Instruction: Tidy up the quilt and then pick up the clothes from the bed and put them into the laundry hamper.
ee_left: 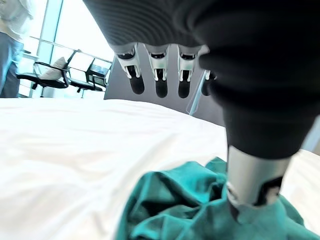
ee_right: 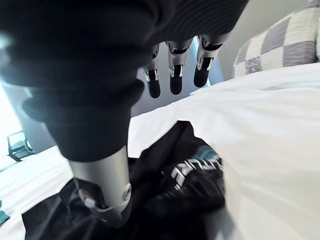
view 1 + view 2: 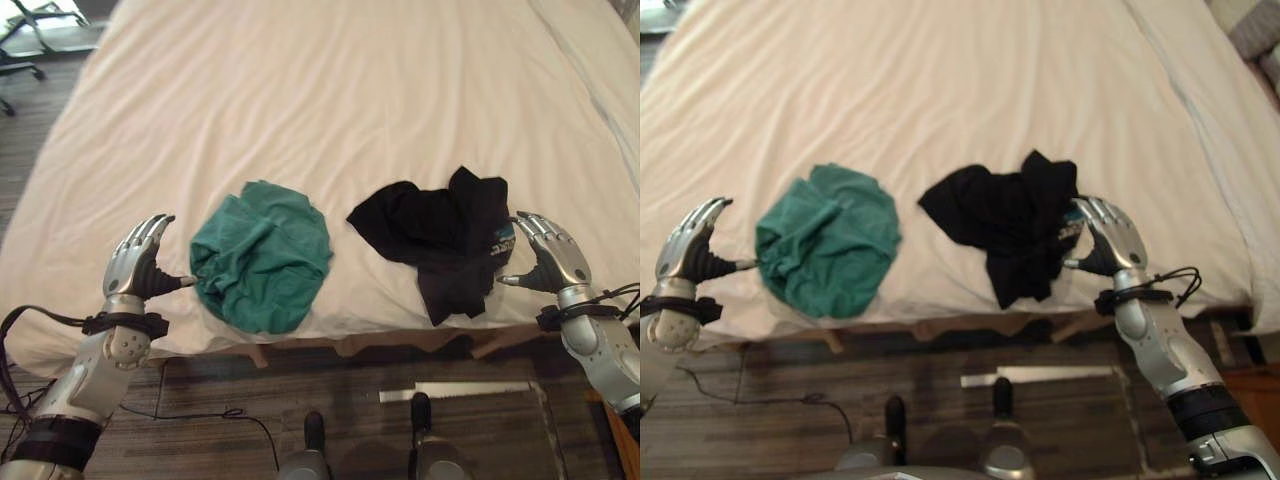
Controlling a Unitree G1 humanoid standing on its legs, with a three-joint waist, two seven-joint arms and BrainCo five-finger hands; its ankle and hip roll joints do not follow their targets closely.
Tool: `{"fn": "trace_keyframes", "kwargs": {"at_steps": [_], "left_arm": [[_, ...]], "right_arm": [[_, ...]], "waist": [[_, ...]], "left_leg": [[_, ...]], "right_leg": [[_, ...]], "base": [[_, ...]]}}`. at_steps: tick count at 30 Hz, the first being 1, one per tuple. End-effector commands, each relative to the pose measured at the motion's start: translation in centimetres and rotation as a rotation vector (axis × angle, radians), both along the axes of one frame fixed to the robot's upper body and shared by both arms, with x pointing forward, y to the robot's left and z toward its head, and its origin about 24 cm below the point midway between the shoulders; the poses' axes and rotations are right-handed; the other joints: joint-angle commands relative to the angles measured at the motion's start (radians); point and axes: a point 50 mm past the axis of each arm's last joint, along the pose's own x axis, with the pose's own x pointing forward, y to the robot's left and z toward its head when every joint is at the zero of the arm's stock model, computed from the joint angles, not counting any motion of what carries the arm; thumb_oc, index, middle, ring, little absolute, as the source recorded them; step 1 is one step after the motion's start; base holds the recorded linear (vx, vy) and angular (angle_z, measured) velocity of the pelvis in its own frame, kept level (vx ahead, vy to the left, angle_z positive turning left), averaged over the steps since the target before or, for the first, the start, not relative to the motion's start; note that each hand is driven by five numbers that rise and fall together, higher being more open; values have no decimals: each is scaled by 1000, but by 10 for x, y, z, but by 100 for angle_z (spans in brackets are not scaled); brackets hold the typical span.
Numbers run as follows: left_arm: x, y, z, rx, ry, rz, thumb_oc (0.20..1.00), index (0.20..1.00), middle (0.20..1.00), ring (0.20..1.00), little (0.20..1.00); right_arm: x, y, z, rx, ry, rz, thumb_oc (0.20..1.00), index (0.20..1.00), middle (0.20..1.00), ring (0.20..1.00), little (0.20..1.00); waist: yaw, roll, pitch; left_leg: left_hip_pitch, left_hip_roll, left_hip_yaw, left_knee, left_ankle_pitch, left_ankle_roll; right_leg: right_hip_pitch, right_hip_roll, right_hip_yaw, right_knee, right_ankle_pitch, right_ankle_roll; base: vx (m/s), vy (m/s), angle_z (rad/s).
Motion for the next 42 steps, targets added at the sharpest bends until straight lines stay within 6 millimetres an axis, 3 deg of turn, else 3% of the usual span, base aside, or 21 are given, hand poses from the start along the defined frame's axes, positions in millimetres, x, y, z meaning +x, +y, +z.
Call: {"fn": "trace_keyframes", "kwargs": {"at_steps": [1,4,8,11,12,13,14,15,16,17,18,24,25,26,30,35,37,38,39,40,42], "left_arm": [[13,-8,23,71,-103,-46,1000,1000,1000,1000,1000],[18,-12,12,47,-73,-40,1000,1000,1000,1000,1000],[16,-18,16,64,-60,-58,1000,1000,1000,1000,1000],[14,-12,-2,69,30,-10,1000,1000,1000,1000,1000],[12,-9,-14,68,87,18,624,624,624,624,624],[12,-9,-14,68,87,18,624,624,624,624,624],[6,-6,-34,46,173,51,322,322,322,322,322],[6,-6,-35,46,174,51,322,322,322,322,322],[-4,-2,-53,18,249,84,200,200,200,200,200],[-4,-2,-53,17,249,85,200,200,200,200,200],[-13,0,-70,-26,313,109,200,200,200,200,200],[-26,6,-79,-54,340,145,200,200,200,200,200],[-29,9,-76,-55,332,144,200,200,200,200,200],[-29,10,-76,-60,327,148,200,200,200,200,200],[-50,12,-89,-229,327,169,200,200,200,200,200],[-71,3,-103,-367,340,161,200,200,200,200,200],[-75,-5,-106,-428,342,139,200,200,200,200,200],[-74,-9,-105,-450,337,116,200,200,200,200,200],[-72,-14,-101,-483,318,89,200,200,200,200,200],[-70,-22,-96,-545,301,50,200,200,200,200,200],[-66,-27,-92,-588,282,24,200,200,200,200,200]], "right_arm": [[7,3,11,4,-49,23,1000,1000,1000,1000,1000],[8,6,7,7,-35,32,1000,1000,1000,1000,1000],[7,5,11,9,-45,24,1000,1000,1000,1000,1000],[9,7,14,15,-58,26,1000,1000,1000,1000,1000],[11,10,16,21,-66,30,1000,1000,1000,1000,1000],[11,10,16,20,-66,30,1000,1000,1000,1000,1000],[14,13,19,28,-76,34,1000,1000,1000,1000,1000],[15,14,19,28,-76,35,1000,1000,1000,1000,1000],[18,17,21,38,-85,40,1000,1000,1000,1000,1000],[19,17,21,38,-85,41,1000,1000,1000,1000,1000],[22,22,25,41,-94,55,1000,1000,1000,1000,1000],[34,33,44,16,-136,101,1000,1000,1000,1000,1000],[47,45,74,-21,-198,154,1000,1000,1000,1000,1000],[49,47,76,-23,-202,159,1000,1000,1000,1000,1000],[71,50,115,-114,-231,153,1000,1000,1000,1000,1000],[91,48,107,-111,-140,107,1000,1000,1000,1000,1000],[98,42,82,-59,-27,57,1000,1000,1000,1000,1000],[100,37,71,-53,29,35,956,956,956,956,956],[101,34,57,-35,91,13,200,200,200,200,200],[98,25,27,13,218,-34,200,200,200,200,200],[93,22,14,38,265,-43,200,200,200,200,200]], "waist": [[-46,-25,-28],[-59,-15,-18],[-62,-6,7],[-64,-5,27],[-61,-7,33],[-61,-7,33],[-55,-11,39],[-55,-11,39],[-45,-15,40],[-45,-15,40],[-33,-17,40],[-7,-18,59],[31,-15,92],[25,-14,95],[81,9,130],[101,33,140],[112,43,141],[115,44,138],[114,46,134],[113,45,125],[110,41,117]], "left_leg": [[-8,25,22,-4,1,-33],[-11,25,34,-4,1,-34],[-33,22,35,-1,7,-34],[-56,22,38,0,12,-32],[-65,24,44,1,15,-32],[-65,24,44,1,15,-32],[-70,26,49,2,16,-32],[-70,27,50,2,16,-32],[-68,28,51,3,15,-32],[-68,28,52,3,15,-32],[-65,28,49,4,14,-32],[-73,24,35,6,17,-32],[-99,20,19,11,29,-35],[-102,20,18,12,29,-35],[-149,13,3,12,61,-41],[-179,15,-6,6,80,-46],[-185,15,-13,5,83,-46],[-185,15,-16,4,83,-47],[-185,15,-19,4,82,-47],[-179,15,-26,4,78,-46],[-174,15,-30,5,75,-46]], "right_leg": [[-6,-38,9,50,-75,46],[-20,-40,21,48,-68,47],[-48,-40,29,51,-62,47],[-77,-39,35,55,-55,45],[-89,-38,36,58,-52,45],[-90,-38,37,58,-52,45],[-96,-38,37,60,-50,43],[-96,-38,38,60,-50,43],[-95,-39,39,60,-51,40],[-95,-39,39,60,-51,40],[-90,-40,39,62,-53,37],[-92,-41,33,71,-57,32],[-116,-44,26,85,-52,30],[-120,-44,26,87,-53,29],[-155,-51,5,96,-41,29],[-169,-53,-9,91,-35,29],[-168,-54,-17,87,-35,28],[-165,-54,-22,84,-35,29],[-160,-53,-27,80,-36,29],[-145,-53,-36,73,-37,29],[-133,-53,-43,68,-39,30]], "base": [[14,13,-12],[-16,24,-15],[-64,17,-13],[-80,8,-1],[-72,-7,-6],[-69,-16,-11],[-32,-9,-12],[-36,-31,-14],[-5,-22,-10],[-10,-38,-8],[0,0,0],[-40,-28,0],[-102,-52,3],[-129,-63,-4],[-58,-20,19],[-40,3,10],[-26,7,18],[-30,16,16],[-54,23,21],[-51,30,26],[-24,38,36]]}}
